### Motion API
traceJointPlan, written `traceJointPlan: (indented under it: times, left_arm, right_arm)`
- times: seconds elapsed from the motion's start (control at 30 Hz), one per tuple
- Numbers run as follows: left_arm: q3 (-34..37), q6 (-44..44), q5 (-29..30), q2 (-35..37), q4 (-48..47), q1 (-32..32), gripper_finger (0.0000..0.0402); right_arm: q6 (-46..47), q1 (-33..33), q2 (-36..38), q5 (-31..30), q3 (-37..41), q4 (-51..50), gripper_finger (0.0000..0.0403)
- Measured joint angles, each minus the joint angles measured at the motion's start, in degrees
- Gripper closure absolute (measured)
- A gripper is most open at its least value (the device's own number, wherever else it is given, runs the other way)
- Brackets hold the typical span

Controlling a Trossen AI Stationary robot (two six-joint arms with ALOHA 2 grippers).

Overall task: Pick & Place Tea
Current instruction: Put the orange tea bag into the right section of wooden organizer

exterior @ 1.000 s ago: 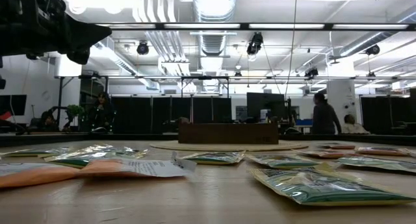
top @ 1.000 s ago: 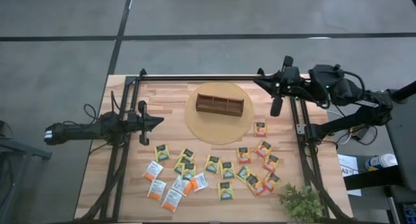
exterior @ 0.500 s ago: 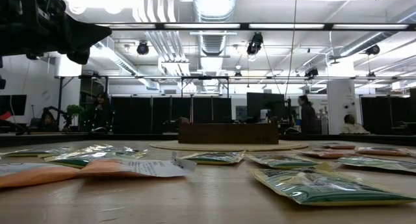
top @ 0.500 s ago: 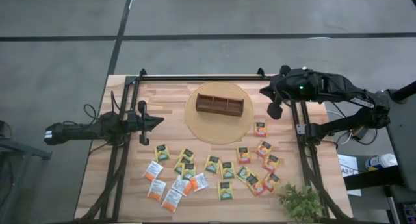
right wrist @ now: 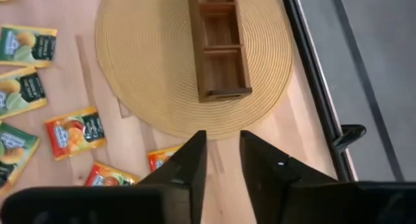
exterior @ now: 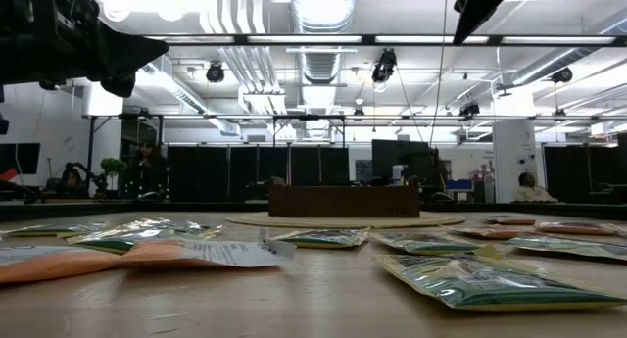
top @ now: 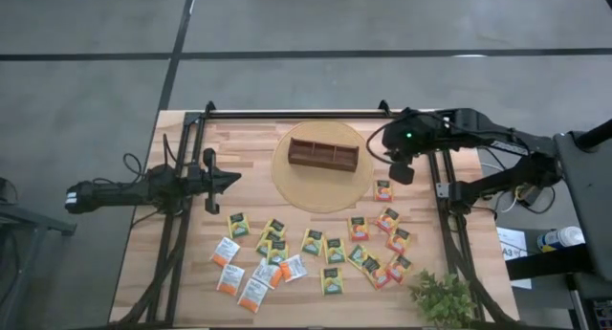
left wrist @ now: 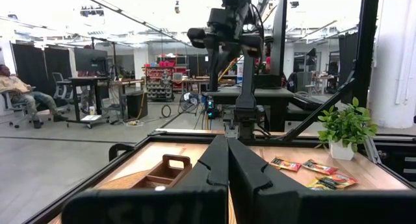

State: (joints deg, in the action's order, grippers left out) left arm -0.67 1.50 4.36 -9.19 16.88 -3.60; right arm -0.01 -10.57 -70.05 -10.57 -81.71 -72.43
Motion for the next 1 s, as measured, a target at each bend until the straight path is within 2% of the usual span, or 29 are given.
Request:
traceJointPlan:
  times: [0.27, 0.43, 0.77, 1.0]
  left_arm:
    - [0.0, 0.0, 0.0, 0.0, 0.0, 0.0, 0.0402]
    - [0.0, 0.0, 0.0, 0.0, 0.0, 0.0, 0.0402]
    - [0.0, 0.0, 0.0, 0.0, 0.0, 0.0, 0.0402]
    - [0.0, 0.0, 0.0, 0.0, 0.0, 0.0, 0.0402]
  right_arm:
    - [0.0, -0.3, -2.9, 0.3, 0.2, -0.7, 0.0227]
    - [-0.1, -2.2, -4.0, 1.9, 0.2, -1.5, 0.0193]
    - [-3.8, -4.9, -6.3, 2.1, 1.1, -1.7, 0.0179]
    - [-8.0, -8.1, -6.1, 2.8, 8.4, -1.7, 0.0177]
